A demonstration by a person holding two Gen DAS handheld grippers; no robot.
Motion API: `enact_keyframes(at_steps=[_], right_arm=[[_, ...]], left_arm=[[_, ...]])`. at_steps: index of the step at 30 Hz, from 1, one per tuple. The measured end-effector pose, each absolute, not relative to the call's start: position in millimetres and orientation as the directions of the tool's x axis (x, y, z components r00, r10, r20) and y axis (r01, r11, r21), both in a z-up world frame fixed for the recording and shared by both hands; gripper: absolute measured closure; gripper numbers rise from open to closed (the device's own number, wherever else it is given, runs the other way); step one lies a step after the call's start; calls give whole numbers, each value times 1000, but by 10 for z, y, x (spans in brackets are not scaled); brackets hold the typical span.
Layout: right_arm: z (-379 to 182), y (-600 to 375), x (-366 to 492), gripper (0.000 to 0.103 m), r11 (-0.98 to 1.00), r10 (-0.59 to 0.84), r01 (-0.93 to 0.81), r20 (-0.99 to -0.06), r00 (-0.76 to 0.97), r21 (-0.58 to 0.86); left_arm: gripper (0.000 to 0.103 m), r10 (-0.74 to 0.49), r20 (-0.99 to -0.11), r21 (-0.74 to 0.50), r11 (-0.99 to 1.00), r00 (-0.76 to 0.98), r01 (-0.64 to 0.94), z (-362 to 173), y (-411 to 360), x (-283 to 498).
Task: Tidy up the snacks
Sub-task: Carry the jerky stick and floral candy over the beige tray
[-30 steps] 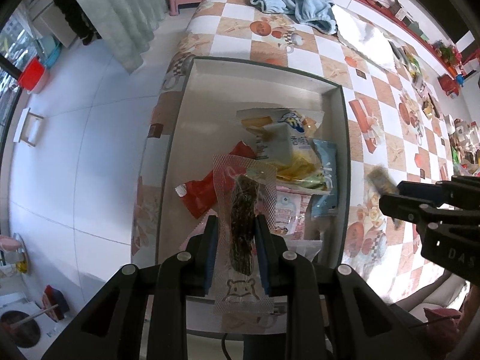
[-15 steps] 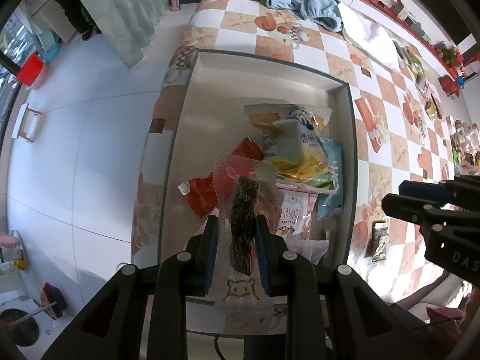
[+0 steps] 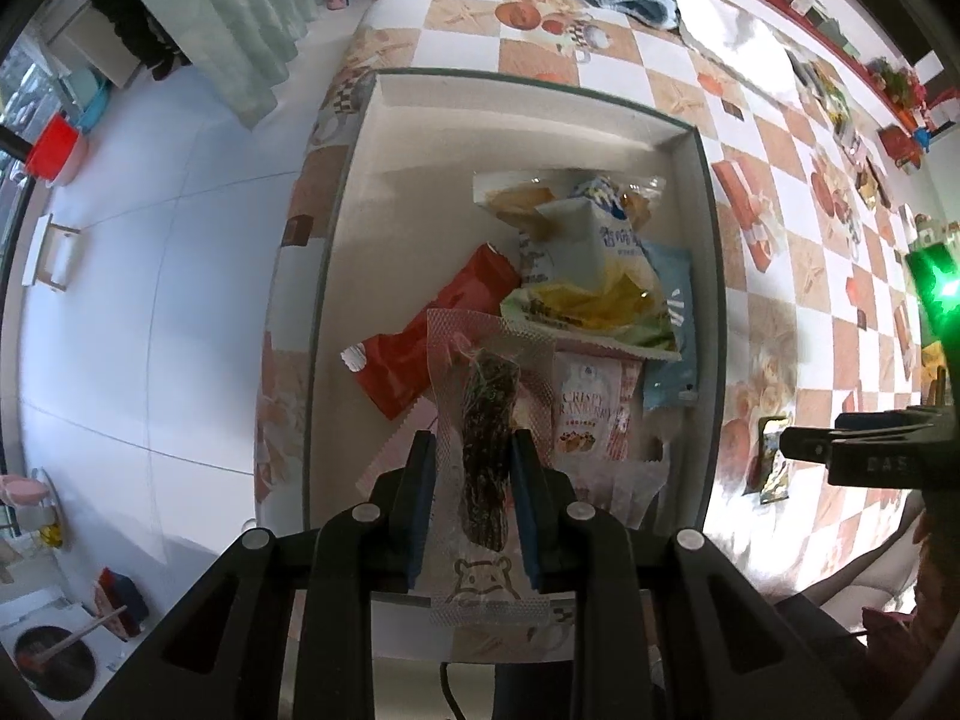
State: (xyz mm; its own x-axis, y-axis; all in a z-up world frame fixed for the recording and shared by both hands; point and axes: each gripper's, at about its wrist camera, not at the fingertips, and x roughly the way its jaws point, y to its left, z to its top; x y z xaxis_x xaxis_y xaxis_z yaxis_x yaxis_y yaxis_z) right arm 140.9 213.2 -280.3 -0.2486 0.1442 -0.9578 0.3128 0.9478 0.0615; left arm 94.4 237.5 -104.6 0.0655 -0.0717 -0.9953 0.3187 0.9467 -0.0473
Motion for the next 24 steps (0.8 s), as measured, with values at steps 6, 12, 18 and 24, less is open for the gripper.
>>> enact_keyframes(at_steps=[6, 12, 18, 24], right_arm=[[-3114, 2075, 1223, 26, 929, 176, 365, -939, -295, 60], [-3207, 2247, 1231, 35, 953, 99, 303, -950, -296, 5], [-3088, 2284, 1205, 76, 955, 103, 297, -955, -279, 16], [-2750, 2138, 1331, 76, 933, 157, 347, -973, -168, 90]], left_arm=[[76, -55, -996, -29, 936, 64, 352, -1048, 2312, 940], [76, -40, -997, -15, 927, 60, 375, -1049, 2303, 921], [76, -52, -997, -28, 933, 59, 360, -1040, 2296, 946], [76, -68, -995, -42, 940, 67, 340, -1016, 2319, 964]])
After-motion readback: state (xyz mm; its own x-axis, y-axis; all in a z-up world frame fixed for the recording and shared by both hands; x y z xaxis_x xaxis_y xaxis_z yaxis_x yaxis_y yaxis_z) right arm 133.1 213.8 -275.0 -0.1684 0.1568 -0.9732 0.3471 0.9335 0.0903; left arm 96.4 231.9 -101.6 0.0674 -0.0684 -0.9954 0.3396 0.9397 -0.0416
